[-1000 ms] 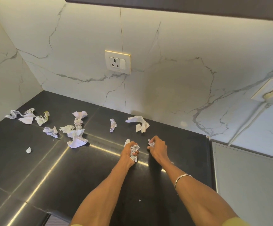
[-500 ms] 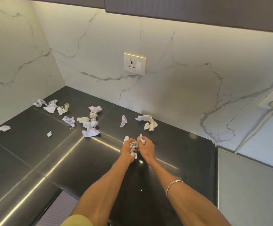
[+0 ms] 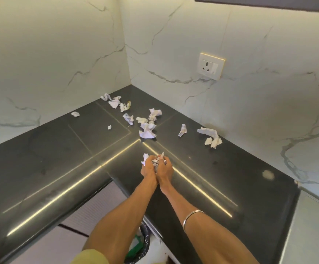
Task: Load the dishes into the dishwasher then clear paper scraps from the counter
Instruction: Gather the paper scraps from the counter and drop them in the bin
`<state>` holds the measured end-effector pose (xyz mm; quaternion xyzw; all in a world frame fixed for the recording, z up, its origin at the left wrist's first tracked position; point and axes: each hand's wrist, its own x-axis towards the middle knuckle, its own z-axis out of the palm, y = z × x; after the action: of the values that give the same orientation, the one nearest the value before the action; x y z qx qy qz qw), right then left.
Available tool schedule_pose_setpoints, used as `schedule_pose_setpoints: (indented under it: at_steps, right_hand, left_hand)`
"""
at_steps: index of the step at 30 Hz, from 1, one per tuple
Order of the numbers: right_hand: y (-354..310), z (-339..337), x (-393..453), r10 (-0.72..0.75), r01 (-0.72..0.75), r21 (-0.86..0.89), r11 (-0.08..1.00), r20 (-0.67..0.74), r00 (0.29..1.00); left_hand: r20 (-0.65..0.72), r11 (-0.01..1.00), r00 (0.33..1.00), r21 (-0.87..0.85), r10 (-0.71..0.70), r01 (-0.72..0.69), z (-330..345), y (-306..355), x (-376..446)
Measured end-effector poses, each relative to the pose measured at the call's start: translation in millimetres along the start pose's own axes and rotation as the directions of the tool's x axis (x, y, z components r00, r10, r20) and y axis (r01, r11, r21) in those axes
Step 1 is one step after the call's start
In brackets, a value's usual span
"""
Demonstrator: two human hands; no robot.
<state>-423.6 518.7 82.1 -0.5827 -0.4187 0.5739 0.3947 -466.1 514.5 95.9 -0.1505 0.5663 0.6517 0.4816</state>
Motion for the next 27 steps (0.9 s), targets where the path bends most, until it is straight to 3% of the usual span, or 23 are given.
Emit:
schedule_pose_setpoints:
  at_steps: [4, 12, 27]
  right_hand:
    - [9, 18, -15, 0.01, -0.009, -0.006, 1.0, 0.126, 0.992]
    - [36, 64, -63, 0.019, -0.026, 0.059, 0.998, 0.117, 0.993]
    - [129, 135, -157, 0.16, -0.135, -0.143, 0.98, 0.183, 0.97]
  left_hand:
    - [-0.025, 0.996, 1.0, -0.085, -0.005, 0.003, -25, 15, -1]
    - [0.085, 0.991, 0.996, -0.13, 0.013, -0.002, -95, 33, 2]
    - [0.051, 0.979, 0.991, -0.156, -0.125, 0.131, -252, 47, 12]
